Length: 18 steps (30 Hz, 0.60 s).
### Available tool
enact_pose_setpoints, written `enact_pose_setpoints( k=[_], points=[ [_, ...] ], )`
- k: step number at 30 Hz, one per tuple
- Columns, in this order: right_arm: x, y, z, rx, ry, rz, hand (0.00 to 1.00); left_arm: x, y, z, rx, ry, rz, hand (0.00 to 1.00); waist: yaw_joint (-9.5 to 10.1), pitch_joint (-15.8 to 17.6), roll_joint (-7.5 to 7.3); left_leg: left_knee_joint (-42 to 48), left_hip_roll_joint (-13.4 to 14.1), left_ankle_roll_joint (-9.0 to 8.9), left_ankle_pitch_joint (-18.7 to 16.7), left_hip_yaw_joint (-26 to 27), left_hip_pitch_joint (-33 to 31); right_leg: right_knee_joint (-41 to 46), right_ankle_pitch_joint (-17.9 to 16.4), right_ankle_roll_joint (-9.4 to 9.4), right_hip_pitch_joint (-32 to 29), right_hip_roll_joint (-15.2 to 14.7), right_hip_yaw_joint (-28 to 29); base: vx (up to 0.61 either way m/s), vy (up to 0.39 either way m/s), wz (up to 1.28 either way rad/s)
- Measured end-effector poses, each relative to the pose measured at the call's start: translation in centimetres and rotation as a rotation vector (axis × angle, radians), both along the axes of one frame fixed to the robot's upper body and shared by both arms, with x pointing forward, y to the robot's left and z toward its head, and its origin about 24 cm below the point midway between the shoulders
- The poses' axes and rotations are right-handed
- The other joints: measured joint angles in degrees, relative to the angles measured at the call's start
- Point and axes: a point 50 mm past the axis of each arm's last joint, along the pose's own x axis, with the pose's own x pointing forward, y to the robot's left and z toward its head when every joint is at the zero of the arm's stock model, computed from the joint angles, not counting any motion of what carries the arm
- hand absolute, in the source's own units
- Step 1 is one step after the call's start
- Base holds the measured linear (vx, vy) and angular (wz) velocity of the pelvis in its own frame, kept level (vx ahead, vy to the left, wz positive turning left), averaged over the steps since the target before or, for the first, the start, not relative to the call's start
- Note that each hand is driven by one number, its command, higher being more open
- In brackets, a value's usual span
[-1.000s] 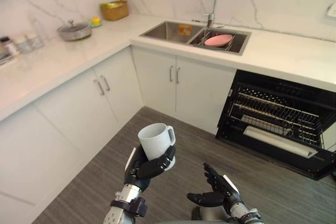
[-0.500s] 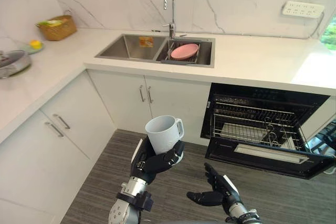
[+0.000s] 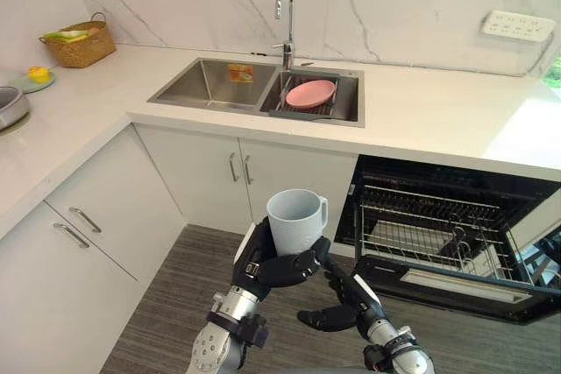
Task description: Walk over to the sink, pick up the cup, carry it to the dishwasher, place the cup inside the dishwasher, then close the dishwasher door
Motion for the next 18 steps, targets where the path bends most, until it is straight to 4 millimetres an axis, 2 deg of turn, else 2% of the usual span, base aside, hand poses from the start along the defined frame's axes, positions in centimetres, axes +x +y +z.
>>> enact_pose_setpoints(
  k=[1,7,14,16,18],
  points=[
    [0.0,0.9,-0.4,0.025,0.014,-0.025,1.0,-1.1,1.6,-1.4,0.034,0.059,0.029,0.0,0.84,0.6,-1.35,-7.8,-0.8,0.23,6.4,-0.9,1.3,-15.9,10.4,-0.27,5.8,1.5,-1.2,-0.02,-0.003,0.05],
    [0.0,0.9,-0.4,0.025,0.014,-0.026,1.0,-1.1,1.7,-1.4,0.035,0.059,0.032,0.0,0.83,0.6,-1.37,-7.8,-0.8,0.22,6.4,-0.6,1.5,-16.0,10.4,-0.27,5.8,1.5,-1.0,0.0,0.0,-0.01],
    [-0.1,0.0,-0.4,0.025,0.015,-0.089,1.0,-0.4,3.9,-1.2,0.055,0.042,0.14,0.0,0.78,0.7,-1.21,-8.0,-0.4,-0.15,6.1,0.5,1.7,-16.4,10.4,-0.27,5.9,1.4,-1.0,0.0,-0.001,-0.03],
    [-0.1,-0.6,-0.2,0.021,0.004,-0.12,1.0,-0.1,5.1,-1.0,0.049,0.039,0.215,0.0,0.9,0.9,-0.96,-4.3,0.1,-1.31,3.3,0.6,-0.1,-16.2,10.0,-0.15,6.0,1.4,-0.9,0.0,0.0,0.0],
    [0.0,-1.1,0.1,0.015,-0.013,-0.138,1.0,0.1,5.7,-0.8,0.015,0.039,0.285,0.0,0.82,1.5,-0.24,0.1,1.5,-1.59,0.7,2.3,-1.5,-14.0,8.5,0.07,6.0,1.4,-1.4,0.0,0.009,0.14]
  ],
)
